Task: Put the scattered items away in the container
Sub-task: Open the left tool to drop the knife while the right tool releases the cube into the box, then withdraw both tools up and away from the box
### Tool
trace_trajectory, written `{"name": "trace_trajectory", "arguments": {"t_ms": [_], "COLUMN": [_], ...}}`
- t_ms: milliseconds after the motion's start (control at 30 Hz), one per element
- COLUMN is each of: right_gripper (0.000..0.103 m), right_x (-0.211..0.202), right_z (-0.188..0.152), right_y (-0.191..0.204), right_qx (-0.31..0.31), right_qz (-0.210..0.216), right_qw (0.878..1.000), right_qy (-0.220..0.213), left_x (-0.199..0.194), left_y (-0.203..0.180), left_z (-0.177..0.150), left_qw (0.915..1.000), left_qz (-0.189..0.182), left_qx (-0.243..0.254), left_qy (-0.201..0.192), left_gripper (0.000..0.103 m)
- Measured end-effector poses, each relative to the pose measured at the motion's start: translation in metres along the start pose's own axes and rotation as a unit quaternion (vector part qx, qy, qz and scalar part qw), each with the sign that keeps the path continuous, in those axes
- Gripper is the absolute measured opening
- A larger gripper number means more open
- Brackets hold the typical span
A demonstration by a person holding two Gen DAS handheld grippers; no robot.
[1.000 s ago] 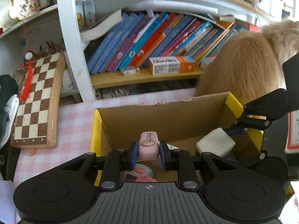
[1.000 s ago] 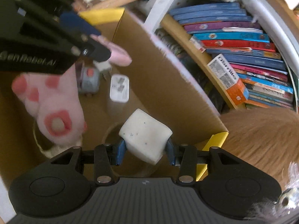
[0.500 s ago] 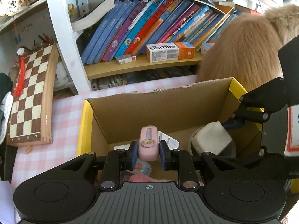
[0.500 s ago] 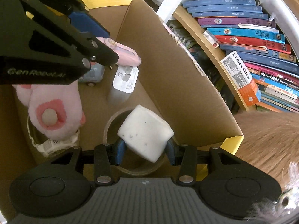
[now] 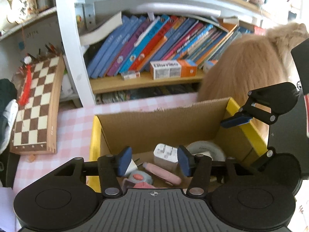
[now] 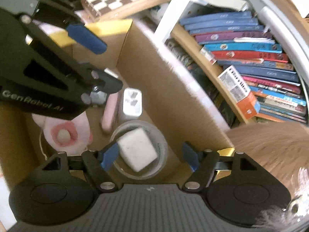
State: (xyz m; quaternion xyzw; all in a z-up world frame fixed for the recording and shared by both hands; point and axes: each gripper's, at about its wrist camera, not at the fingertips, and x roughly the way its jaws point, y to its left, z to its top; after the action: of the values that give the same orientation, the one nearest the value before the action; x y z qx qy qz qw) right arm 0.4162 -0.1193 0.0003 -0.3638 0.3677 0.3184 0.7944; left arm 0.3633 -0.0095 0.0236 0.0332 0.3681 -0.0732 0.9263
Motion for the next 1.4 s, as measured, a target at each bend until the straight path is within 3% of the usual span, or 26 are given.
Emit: {"name": "trace_trajectory", "arguments": {"t_ms": [267, 433, 500, 833, 1200, 1400], "right_gripper": [0.074, 0.076, 0.076, 0.078, 0.082, 0.083], "right_x": [-0.038, -0.064, -0.078, -0.142, -0.199, -0.214], "right_z": [0.004, 0.005, 0.004, -0.014, -0.064, -0.098], "right_y": [0.005, 0.017, 0.024, 0.063, 0.117, 0.15], "right_qx": [0.029, 0.042, 0.052, 0.102, 0.207, 0.264], "right_qz": [-0.004, -0.013, -0.017, -0.041, -0.082, -0.101], "right_qw": [0.999, 0.997, 0.996, 0.987, 0.961, 0.942], "right_qy": [-0.035, -0.059, -0.071, -0.118, -0.166, -0.179], "left_x": [-0.044, -0.074, -0.088, -0.159, -0.215, -0.229], "left_y": [-0.005, -0.005, -0.004, 0.001, 0.001, -0.005], "left_z": [-0.001, -0.008, -0.012, -0.048, -0.1, -0.135], "left_qw": [0.9988, 0.9973, 0.9963, 0.9915, 0.988, 0.9875], "left_qz": [0.003, 0.002, 0.001, -0.013, 0.0, 0.018], "left_qx": [0.009, 0.007, 0.003, -0.01, -0.024, -0.042], "left_qy": [-0.048, -0.074, -0.086, -0.129, -0.153, -0.151], "left_gripper": [0.068, 0.071, 0.076, 0.083, 0.098, 0.099]}}
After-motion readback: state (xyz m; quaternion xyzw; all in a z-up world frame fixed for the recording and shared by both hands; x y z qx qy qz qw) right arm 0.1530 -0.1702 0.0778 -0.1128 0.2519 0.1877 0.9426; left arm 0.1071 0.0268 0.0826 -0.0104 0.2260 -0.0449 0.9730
